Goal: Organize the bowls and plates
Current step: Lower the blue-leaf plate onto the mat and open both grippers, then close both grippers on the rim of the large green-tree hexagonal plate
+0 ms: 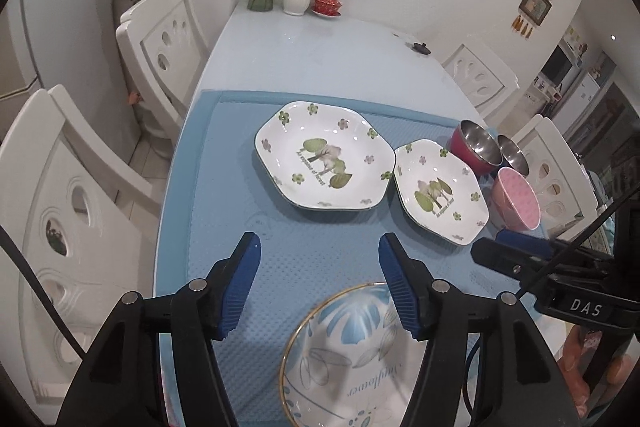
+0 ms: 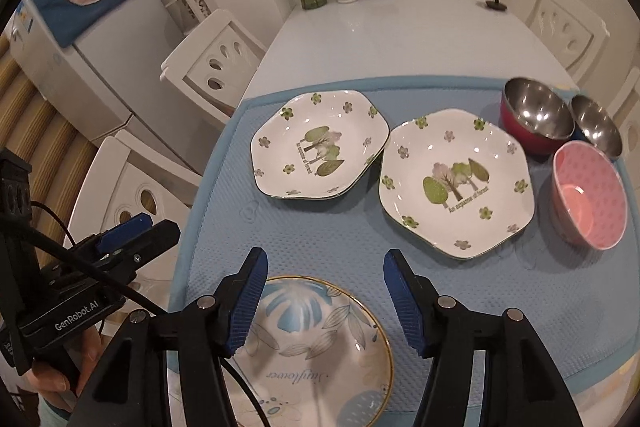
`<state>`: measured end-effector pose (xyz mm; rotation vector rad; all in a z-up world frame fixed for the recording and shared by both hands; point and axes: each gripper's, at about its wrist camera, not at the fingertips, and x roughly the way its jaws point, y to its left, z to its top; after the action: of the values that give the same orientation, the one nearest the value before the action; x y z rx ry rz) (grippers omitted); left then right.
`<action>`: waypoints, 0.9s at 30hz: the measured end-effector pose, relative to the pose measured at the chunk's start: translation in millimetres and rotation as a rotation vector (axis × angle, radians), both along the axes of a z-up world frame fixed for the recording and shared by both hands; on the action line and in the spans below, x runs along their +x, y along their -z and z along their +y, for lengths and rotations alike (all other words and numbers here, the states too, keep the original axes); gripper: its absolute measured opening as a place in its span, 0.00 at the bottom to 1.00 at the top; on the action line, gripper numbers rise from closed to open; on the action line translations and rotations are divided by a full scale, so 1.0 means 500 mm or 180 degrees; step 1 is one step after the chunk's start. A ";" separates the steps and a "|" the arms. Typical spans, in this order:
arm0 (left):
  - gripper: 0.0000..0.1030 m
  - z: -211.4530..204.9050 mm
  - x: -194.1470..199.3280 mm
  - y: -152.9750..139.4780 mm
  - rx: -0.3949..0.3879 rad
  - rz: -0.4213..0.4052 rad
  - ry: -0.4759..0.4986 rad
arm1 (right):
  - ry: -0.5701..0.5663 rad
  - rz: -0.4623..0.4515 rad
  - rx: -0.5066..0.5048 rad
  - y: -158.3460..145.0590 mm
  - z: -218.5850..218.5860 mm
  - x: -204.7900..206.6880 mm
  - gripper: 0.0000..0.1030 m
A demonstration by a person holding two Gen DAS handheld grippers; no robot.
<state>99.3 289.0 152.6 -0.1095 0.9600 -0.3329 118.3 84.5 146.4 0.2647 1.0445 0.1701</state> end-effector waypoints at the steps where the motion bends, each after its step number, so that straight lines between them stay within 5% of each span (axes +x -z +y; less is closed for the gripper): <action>1: 0.58 -0.001 0.003 0.001 0.0003 0.0004 0.0005 | 0.0011 0.0028 0.0005 0.005 -0.002 0.002 0.57; 13: 0.59 0.003 0.046 0.054 -0.0059 0.0302 0.0036 | 0.0289 0.0386 0.0346 0.079 -0.046 0.044 0.57; 27: 0.60 0.017 0.263 0.124 -0.0278 0.0656 0.0185 | 0.0460 0.0846 0.0920 0.180 -0.005 0.161 0.57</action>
<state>230.9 297.6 90.5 -0.1989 1.1544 -0.4233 199.0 82.1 56.4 0.6363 1.2591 0.1579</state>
